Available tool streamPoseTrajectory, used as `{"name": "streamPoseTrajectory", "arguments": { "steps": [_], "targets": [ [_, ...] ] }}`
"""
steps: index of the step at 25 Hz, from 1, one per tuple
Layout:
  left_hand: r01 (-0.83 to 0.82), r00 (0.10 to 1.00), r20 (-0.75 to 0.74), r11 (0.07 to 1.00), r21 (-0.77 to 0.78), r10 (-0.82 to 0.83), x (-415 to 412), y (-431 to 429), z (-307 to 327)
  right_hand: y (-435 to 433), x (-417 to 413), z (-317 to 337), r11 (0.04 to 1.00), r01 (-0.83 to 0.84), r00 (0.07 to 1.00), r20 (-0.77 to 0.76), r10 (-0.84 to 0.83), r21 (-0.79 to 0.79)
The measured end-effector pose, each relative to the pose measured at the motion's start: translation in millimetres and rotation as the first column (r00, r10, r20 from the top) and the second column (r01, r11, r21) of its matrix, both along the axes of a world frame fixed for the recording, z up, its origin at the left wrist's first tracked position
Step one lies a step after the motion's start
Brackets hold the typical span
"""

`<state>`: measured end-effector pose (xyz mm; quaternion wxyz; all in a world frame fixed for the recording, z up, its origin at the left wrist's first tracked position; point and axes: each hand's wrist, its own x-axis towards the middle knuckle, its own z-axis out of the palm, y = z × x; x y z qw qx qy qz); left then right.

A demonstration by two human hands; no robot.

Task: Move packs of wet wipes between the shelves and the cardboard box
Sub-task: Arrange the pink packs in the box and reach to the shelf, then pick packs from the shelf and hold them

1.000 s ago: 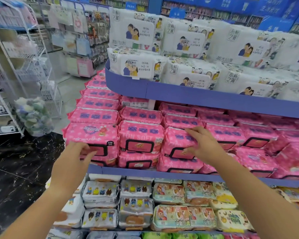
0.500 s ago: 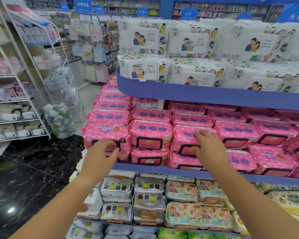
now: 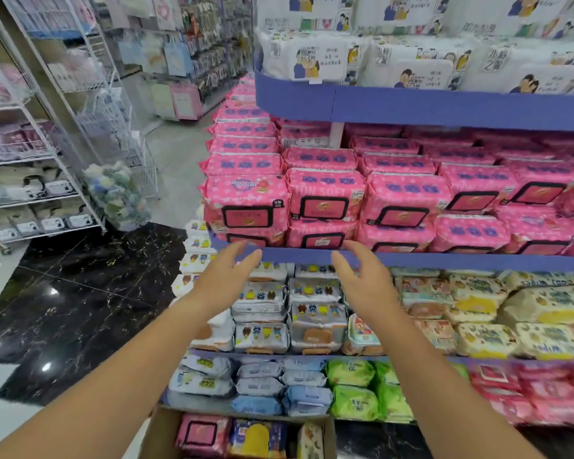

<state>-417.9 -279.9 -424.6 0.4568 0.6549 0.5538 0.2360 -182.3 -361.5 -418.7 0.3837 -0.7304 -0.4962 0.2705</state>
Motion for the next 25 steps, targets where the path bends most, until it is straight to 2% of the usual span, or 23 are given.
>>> {"name": "streamPoseTrajectory", "arguments": {
  "steps": [2,4,7,12,20,25],
  "targets": [
    [0.004,0.998,0.068,0.996,-0.092,0.002,-20.8,-20.6,-17.4,-19.8,-26.7,-23.4,0.999,0.046,0.994,-0.097,-0.048,-0.022],
    [0.018,0.997,0.076,0.98,-0.198,-0.003,-43.2,-40.3,-43.3,-37.3,-55.0,-51.6,0.995,0.078,0.981,-0.175,-0.089,-0.066],
    [0.058,0.998,0.019,0.962,-0.267,-0.055,-72.2,-65.3,-94.0,-63.2,-91.3,-97.2,0.985,0.081,0.962,-0.247,-0.118,-0.155],
    [0.037,0.993,-0.091,0.914,-0.404,-0.081,-98.9,-102.3,-183.9,-111.8,-127.9,-204.2,0.939,0.045,0.935,-0.316,-0.159,-0.341],
    [-0.189,0.971,-0.231,0.808,-0.558,0.067,-149.1,-151.0,-412.3,-151.6,-166.3,-430.0,0.82,-0.12,0.914,-0.385,-0.129,-0.56],
    [-0.368,0.924,-0.331,0.687,-0.626,0.194,-192.5,-155.2,-555.9,-162.8,-203.9,-557.2,0.726,-0.066,0.905,-0.347,-0.245,-0.685]
  ]
}}
